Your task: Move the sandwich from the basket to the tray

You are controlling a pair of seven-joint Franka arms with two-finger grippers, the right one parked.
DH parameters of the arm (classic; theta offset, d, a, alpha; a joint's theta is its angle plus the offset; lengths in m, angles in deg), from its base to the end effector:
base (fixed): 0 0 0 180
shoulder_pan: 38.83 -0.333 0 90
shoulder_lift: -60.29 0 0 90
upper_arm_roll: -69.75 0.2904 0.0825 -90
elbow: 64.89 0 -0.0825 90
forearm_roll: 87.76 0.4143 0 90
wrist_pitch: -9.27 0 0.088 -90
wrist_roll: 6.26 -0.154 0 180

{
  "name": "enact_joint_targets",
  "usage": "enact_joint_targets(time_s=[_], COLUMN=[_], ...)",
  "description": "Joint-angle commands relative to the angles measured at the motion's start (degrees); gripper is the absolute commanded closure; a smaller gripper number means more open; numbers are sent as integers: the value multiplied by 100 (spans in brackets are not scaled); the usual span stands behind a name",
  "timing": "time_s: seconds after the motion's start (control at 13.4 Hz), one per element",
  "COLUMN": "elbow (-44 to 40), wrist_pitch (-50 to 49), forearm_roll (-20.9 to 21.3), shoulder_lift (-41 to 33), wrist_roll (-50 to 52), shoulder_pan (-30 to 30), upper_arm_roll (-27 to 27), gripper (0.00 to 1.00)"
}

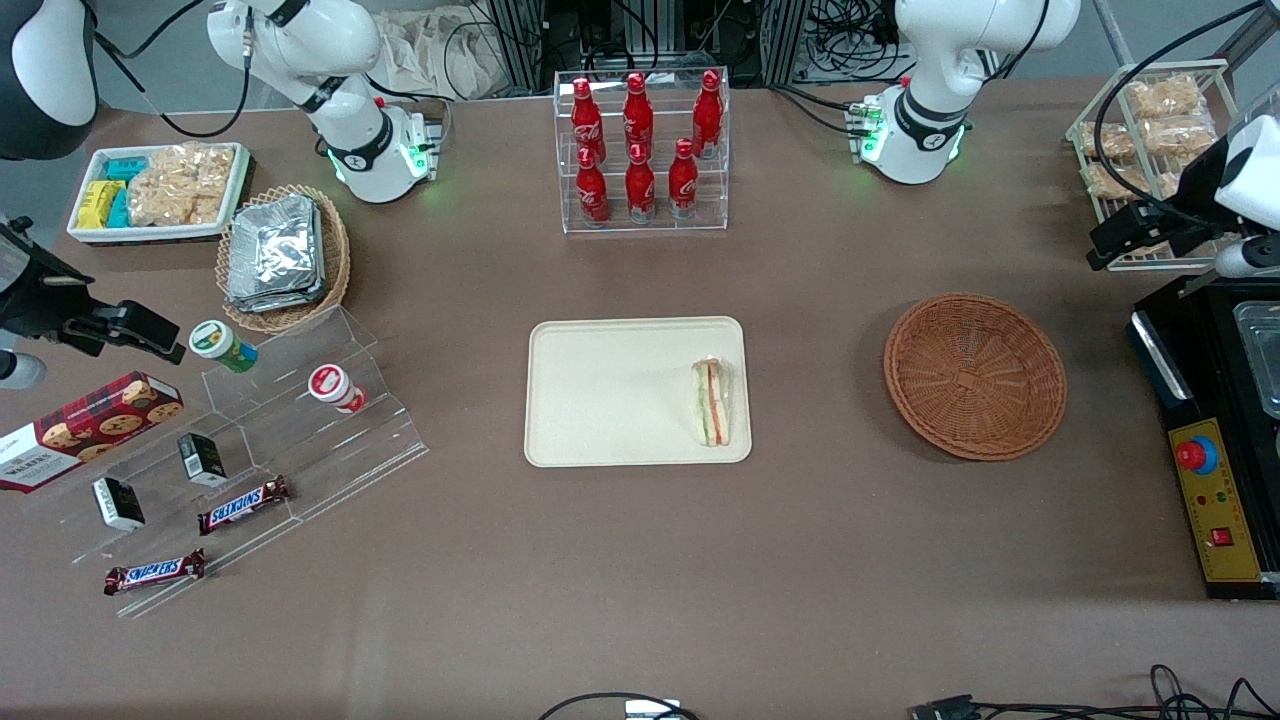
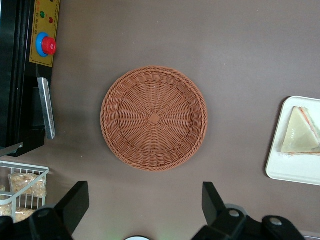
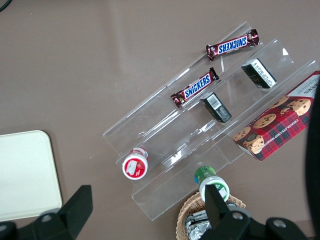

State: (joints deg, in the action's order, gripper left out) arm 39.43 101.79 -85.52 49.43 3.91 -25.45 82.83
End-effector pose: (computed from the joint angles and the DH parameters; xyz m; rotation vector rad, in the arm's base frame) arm 0.5314 0.0095 0.5328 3.1290 0.2599 -0.0336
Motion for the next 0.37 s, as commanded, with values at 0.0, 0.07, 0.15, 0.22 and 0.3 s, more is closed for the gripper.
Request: enact_joint_targets(time_s=[0.0,0.07,0.15,0.22,0.3], elbow=[-245,-246,-246,-254,-263], wrist_pitch=[-198,-199,-199,-199,-208], forearm_roll=[30,39,39,39,39], shoulder_lift=[128,128,154,172,172], wrist_roll=[38,108,135,144,161], shoulder_pan=[51,51,51,51,51], upper_arm_roll=[10,10,18,19,10], gripper=[0,0,0,0,0])
